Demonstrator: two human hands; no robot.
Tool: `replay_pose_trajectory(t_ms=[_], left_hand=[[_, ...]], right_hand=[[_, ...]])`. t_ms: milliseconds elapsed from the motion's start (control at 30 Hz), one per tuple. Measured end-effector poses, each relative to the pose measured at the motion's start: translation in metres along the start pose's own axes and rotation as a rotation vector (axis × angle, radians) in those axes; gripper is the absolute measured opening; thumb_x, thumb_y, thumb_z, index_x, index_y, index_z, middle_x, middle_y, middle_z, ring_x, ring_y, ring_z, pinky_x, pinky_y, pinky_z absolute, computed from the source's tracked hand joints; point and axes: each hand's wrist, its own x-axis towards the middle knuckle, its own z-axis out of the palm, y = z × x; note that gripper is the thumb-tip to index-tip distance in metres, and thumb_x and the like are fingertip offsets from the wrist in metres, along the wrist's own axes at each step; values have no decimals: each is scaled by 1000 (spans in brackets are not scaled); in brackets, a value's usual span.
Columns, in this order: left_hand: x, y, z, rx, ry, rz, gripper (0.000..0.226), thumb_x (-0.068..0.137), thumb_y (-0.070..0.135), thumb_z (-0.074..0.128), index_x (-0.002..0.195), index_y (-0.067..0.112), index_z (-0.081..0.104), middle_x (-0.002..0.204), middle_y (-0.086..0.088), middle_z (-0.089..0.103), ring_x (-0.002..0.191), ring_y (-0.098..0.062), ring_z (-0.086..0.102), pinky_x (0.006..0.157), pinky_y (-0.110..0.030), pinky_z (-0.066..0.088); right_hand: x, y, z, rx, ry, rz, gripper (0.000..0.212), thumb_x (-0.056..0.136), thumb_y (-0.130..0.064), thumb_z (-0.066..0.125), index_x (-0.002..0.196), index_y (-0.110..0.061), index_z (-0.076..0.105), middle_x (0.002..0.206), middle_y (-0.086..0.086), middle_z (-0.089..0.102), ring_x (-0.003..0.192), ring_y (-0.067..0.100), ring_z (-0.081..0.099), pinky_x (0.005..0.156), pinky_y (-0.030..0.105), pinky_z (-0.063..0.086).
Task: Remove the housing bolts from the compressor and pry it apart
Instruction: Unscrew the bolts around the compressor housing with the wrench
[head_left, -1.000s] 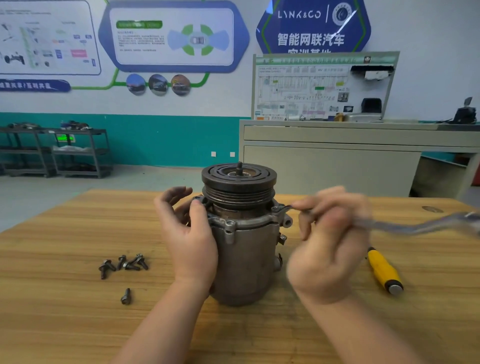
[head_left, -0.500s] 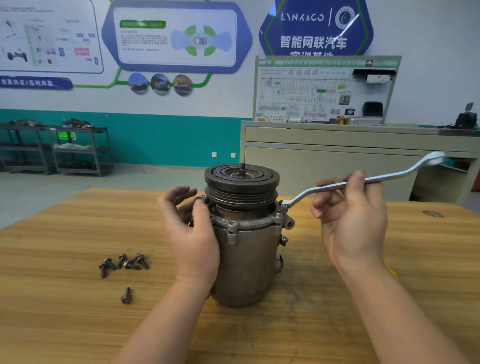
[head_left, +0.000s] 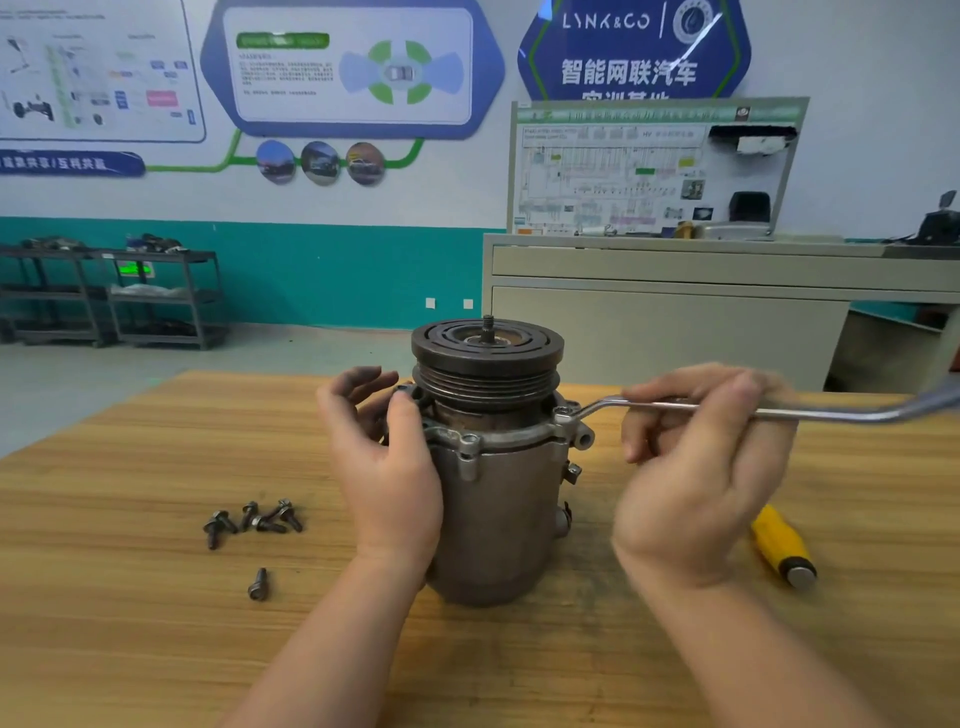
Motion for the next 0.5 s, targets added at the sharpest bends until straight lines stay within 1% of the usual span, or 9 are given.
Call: replay_pose_trajectory(t_ms=[33,67,167,200,233,267,333,400,500], left_hand=[[0,0,0,-6,4,-4,18,85,19,48,103,24,48,98,6,57,87,8,58,80,-10,45],[0,0,0,-14,6,-8,17,85,19,48,101,24,48,97,6,58,86,8,58,80,-10,44],[1,0,0,-32,-7,-29,17,85,20,49,101,25,48,96,4,58,84,8,58,79,-9,45],[2,-1,0,-36,-15,-38,17,85,20,49,101,25,48,97,3,58,84,8,59,78,-8,44],[3,-1,-1,-41,-24,-49,17,85,21,49,102,24,49,97,3,59,84,8,59,78,-8,45],[4,-2,-1,-44,-35,-59,18,85,22,49,102,24,49,97,3,59,85,7,59,78,-9,45],[5,-4,-3,-41,-49,-72,18,84,24,50,102,24,50,97,3,60,86,6,60,78,-11,46],[6,-6,-4,-35,-58,-81,17,84,25,50,101,25,52,97,4,60,86,5,60,77,-11,46],[7,-7,-5,-39,-71,-93,16,84,27,50,100,26,53,95,5,61,87,2,60,76,-12,47]], right_hand=[[7,4,0,40,113,166,31,102,-26,29,74,-20,42,61,-1,59,36,14,40,42,17,30],[17,10,-1,99,172,360,34,103,-26,29,73,-20,44,56,-1,59,33,13,37,41,15,28],[43,30,-8,272,153,938,33,106,-23,30,77,-12,41,51,4,56,31,11,37,35,12,25],[47,34,-11,341,148,1072,32,105,-22,31,77,-10,42,51,6,56,32,10,40,32,14,27],[49,36,-14,405,173,1143,32,105,-22,33,77,-9,43,52,7,57,34,10,44,31,15,31],[50,36,-16,452,219,1160,33,105,-21,34,77,-8,45,53,8,58,35,10,47,33,15,34],[49,31,-21,436,290,1063,32,105,-23,36,77,-9,46,55,8,61,38,11,51,36,15,38],[46,23,-21,285,254,866,30,105,-27,36,79,-13,45,56,6,63,38,11,52,38,15,38],[36,10,-14,114,124,549,24,105,-28,37,86,-16,45,60,4,66,39,11,52,38,18,39]])
